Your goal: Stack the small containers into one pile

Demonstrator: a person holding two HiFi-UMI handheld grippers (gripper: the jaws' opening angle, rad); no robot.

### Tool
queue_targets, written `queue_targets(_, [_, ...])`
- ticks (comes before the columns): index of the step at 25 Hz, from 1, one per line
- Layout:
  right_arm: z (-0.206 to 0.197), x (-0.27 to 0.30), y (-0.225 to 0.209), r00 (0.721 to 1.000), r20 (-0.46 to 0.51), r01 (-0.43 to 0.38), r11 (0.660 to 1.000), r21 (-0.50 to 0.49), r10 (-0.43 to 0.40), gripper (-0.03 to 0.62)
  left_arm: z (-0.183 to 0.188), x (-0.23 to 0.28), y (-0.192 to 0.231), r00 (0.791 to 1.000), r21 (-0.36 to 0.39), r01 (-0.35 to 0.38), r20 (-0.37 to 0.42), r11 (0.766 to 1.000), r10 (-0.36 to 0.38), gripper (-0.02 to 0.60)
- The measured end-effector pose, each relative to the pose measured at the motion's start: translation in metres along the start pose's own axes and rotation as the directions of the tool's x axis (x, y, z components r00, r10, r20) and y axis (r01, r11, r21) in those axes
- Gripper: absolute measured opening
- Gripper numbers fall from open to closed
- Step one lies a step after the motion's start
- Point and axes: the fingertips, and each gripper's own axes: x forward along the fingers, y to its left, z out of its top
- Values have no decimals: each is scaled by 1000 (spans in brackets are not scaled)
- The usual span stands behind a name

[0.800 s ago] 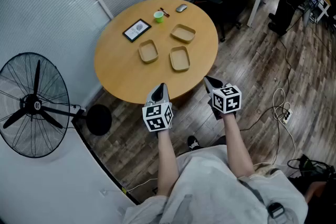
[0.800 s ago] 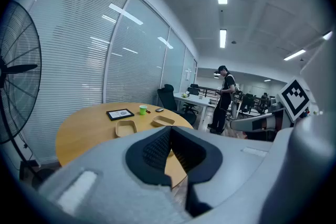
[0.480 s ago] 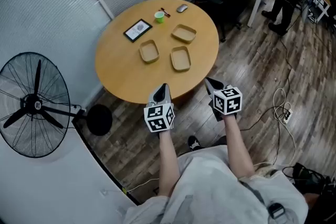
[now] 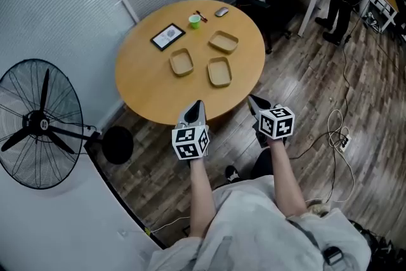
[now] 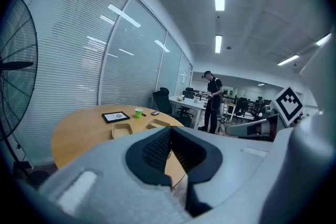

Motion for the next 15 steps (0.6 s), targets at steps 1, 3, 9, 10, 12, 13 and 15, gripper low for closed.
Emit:
queue_targets(1, [-1, 1, 1, 1000, -6, 0, 1000, -4, 0, 0, 1, -1, 2, 1000, -3, -5, 3, 1000, 5, 6])
queue_targets(3, [-5, 4, 1, 1000, -24, -2, 1000, -6, 2, 0, 3, -3, 6, 1000, -6, -14, 8, 1000, 14, 6])
queue_targets(9, [-4, 20, -2, 998, -59, -6, 1000, -8, 6, 0, 16, 1, 18, 999, -1, -44, 7, 999, 44, 5])
queue_targets(10, [-3, 25, -3, 998, -57, -5, 1000, -11, 4, 2, 16, 3, 22, 999, 1, -51, 7, 999, 51, 5])
queue_targets(12, [0, 37, -3, 999, -51, -9, 1000, -16, 8, 0, 17, 9, 30, 999, 1, -53, 11, 999, 53, 5])
queue_targets(13, [1, 43, -4, 999, -51, -13, 1000, -16, 12, 2, 18, 12, 33, 999, -4, -48, 16, 999, 48, 5])
queue_targets(15, [2, 55, -6, 998, -60, -28, 1000, -11, 27, 1, 20, 20, 38, 999, -19, -32, 24, 999, 33, 5])
